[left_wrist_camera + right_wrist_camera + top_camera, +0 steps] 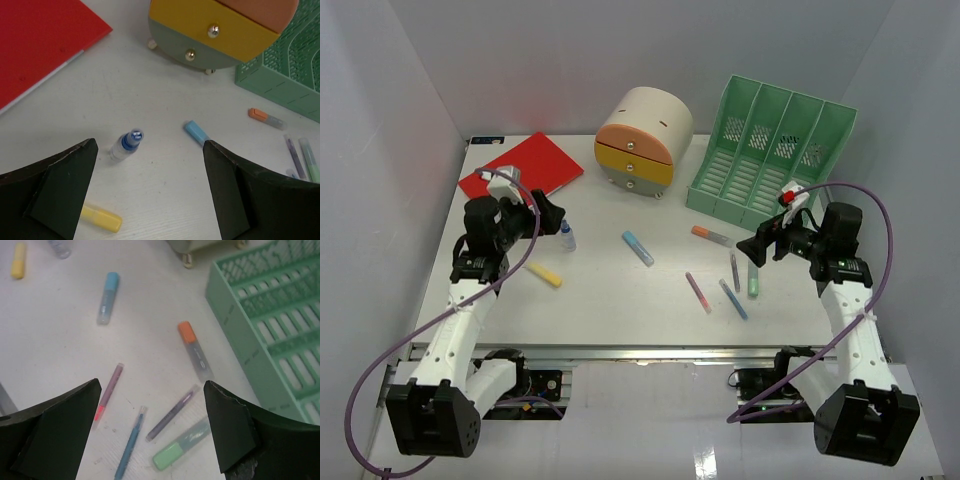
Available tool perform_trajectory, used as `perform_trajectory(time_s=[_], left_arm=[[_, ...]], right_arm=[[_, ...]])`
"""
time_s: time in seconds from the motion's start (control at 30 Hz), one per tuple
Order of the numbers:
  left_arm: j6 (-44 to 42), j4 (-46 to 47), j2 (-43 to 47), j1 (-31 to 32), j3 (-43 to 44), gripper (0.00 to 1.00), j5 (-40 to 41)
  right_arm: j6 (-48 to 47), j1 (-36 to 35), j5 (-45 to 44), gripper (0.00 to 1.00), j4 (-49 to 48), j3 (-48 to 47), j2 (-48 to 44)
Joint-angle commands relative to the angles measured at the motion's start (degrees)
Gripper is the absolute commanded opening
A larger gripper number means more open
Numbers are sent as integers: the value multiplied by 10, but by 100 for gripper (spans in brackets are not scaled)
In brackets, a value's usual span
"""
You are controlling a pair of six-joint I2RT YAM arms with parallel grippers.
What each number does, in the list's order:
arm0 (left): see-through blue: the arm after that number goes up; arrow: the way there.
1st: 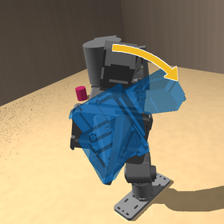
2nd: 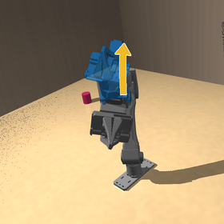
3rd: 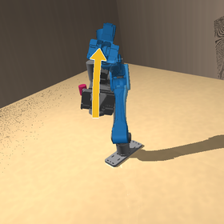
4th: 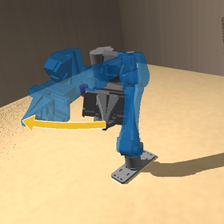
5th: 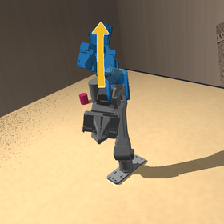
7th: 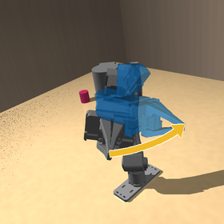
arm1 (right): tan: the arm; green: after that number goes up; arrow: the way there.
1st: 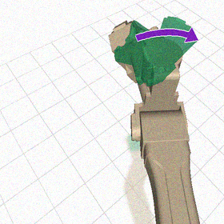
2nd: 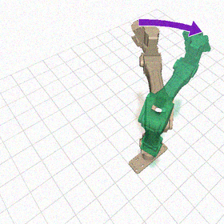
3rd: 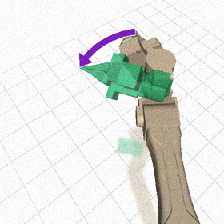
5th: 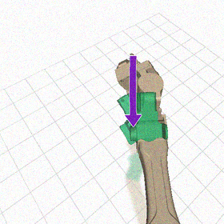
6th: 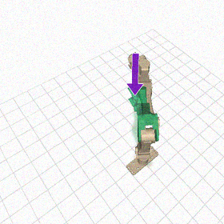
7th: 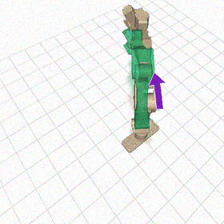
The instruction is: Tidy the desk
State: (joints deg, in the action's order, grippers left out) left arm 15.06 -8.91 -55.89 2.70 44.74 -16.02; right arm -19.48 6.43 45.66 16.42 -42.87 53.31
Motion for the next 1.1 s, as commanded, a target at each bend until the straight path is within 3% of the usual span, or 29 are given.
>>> perform_trajectory(time_s=[0.0,0.13,0.27,0.33,0.5,0.67,1.07], left_arm=[[-56,-43,-83,-1,133,98,26],[-109,-119,-220,-1,256,98,102],[-150,-126,-326,0,348,98,175],[-220,-127,-376,9,380,94,197],[-336,-121,-471,41,404,79,227],[-419,-70,-519,66,390,76,239],[-468,-8,-614,64,401,72,276]], right_arm=[[-166,-18,179,90,71,-39,31],[-198,-18,216,90,61,7,6],[-199,-18,246,94,28,37,-33],[-201,-18,252,96,29,40,-33],[-205,-17,248,97,29,45,-33],[-205,-17,246,97,29,47,-25],[-201,-17,257,98,30,46,-2]])
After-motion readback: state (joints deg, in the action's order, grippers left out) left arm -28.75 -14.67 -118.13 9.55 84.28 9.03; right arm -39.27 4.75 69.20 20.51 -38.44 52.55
